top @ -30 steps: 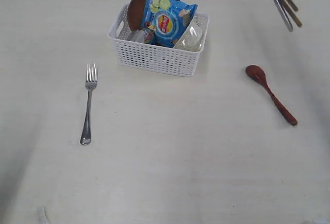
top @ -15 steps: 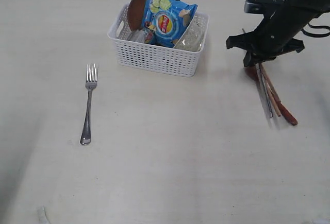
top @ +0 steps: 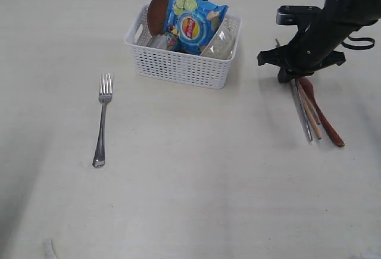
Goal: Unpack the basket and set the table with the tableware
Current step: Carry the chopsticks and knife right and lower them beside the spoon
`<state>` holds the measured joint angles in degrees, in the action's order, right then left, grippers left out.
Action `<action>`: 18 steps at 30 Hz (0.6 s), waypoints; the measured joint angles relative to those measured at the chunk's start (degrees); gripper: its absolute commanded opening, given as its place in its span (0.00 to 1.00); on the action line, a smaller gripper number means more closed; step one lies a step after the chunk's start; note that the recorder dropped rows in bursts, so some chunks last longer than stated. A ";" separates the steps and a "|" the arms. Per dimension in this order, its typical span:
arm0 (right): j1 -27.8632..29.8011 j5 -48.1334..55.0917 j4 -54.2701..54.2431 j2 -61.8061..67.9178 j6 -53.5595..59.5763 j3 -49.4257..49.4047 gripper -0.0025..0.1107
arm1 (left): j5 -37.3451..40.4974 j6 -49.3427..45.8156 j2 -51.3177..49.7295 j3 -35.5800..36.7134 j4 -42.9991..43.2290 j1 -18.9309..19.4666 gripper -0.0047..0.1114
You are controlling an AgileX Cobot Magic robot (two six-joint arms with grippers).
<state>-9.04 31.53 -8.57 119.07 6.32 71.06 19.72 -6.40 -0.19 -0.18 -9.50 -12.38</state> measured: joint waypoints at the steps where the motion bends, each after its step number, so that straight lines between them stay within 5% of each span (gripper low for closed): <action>1: 0.00 -0.39 0.56 -0.01 -0.48 0.00 0.02 | 0.00 0.00 0.00 0.00 0.00 0.00 0.04; 18: 4.31 -2.75 1.94 0.44 -2.21 0.11 0.02 | 0.00 0.00 0.00 0.00 0.00 0.00 0.04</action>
<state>-4.73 28.79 -6.63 119.51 4.11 71.17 19.72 -6.40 -0.19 -0.18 -9.50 -12.38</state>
